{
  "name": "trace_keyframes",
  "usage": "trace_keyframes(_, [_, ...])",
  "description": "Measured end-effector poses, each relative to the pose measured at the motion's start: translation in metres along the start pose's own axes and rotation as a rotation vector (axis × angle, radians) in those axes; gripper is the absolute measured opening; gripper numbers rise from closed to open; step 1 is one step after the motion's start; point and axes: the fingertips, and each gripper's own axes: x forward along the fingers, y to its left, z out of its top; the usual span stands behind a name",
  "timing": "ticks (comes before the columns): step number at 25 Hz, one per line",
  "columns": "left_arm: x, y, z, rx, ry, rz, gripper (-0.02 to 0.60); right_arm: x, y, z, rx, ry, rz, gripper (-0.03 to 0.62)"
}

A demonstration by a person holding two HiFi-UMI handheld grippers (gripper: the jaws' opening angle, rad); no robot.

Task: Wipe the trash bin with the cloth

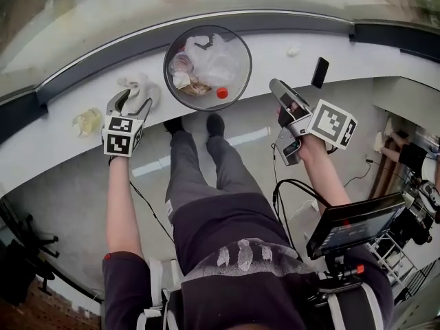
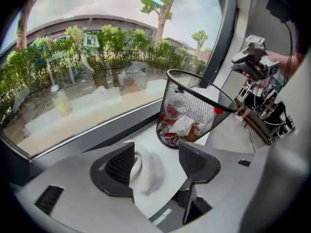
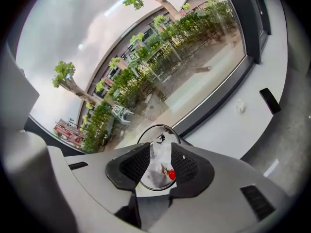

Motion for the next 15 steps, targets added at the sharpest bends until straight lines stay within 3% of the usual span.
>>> trace_keyframes(2, [0.003,0.006,-0.001,0.006,0.047,-0.013,0.265,0.000,0.009,0.002,0.008,-0.005,0.031,0.120])
trace_keyframes(4, [-0.010,0.010,0.010,0.025,0.038,-0.009,0.265,-0.001,0.027,0.002,0.014,-0.012,0.082,0.120])
trace_keyframes(6, [-0.034,0.007,0.039,0.045,-0.039,-0.023,0.265,-0.009,0.049,0.006,0.004,-0.033,0.139,0.120])
trace_keyframes(11, [-0.129,-0.006,0.139,0.077,-0.320,-0.048,0.262,-0.036,0.105,0.022,-0.066,-0.087,0.278,0.118])
trace_keyframes(14, [-0.185,-0.032,0.194,0.109,-0.465,-0.108,0.148,-0.060,0.133,0.036,-0.115,-0.131,0.348,0.118])
trace_keyframes(15, [-0.201,-0.043,0.211,0.124,-0.503,-0.143,0.035,-0.070,0.143,0.041,-0.131,-0.151,0.377,0.118])
